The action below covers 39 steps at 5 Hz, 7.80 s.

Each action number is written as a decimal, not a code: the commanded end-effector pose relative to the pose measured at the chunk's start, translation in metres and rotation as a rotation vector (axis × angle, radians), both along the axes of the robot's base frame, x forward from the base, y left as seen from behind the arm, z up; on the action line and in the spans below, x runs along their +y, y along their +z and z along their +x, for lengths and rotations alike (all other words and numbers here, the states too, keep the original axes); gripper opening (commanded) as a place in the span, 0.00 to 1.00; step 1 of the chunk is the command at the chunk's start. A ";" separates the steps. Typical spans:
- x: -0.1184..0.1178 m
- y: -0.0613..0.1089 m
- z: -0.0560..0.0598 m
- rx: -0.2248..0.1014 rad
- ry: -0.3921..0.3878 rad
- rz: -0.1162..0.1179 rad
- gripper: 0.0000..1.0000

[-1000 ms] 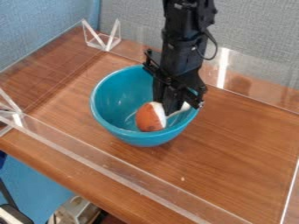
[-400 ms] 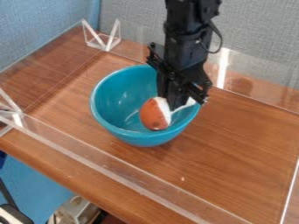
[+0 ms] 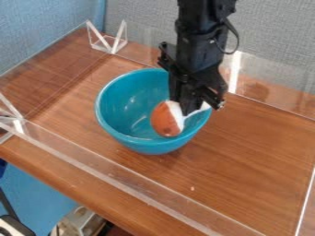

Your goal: Remove the mushroom from inside the blue bowl and put it on the table

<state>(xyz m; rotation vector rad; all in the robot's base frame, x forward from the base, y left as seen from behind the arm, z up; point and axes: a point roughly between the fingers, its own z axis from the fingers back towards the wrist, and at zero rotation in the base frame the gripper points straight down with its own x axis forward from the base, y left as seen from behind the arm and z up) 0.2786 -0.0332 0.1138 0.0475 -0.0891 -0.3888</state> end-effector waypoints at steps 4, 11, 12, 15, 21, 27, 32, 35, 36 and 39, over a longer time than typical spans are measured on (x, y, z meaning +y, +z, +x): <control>-0.048 -0.005 -0.019 -0.033 -0.146 -0.029 0.00; -0.082 -0.019 -0.030 -0.026 -0.199 -0.030 0.00; -0.083 -0.020 -0.034 -0.021 -0.193 -0.036 0.00; -0.082 0.001 -0.039 -0.005 -0.167 -0.026 0.00; -0.081 0.023 -0.044 0.031 -0.170 0.023 0.00; -0.079 0.020 -0.044 0.052 -0.147 -0.035 0.00; -0.081 -0.011 -0.046 0.111 -0.085 -0.033 0.00; -0.081 -0.025 -0.045 0.133 -0.061 -0.026 0.00; -0.079 -0.027 -0.044 0.134 -0.057 -0.023 0.00; -0.076 -0.025 -0.041 0.129 -0.048 -0.018 0.00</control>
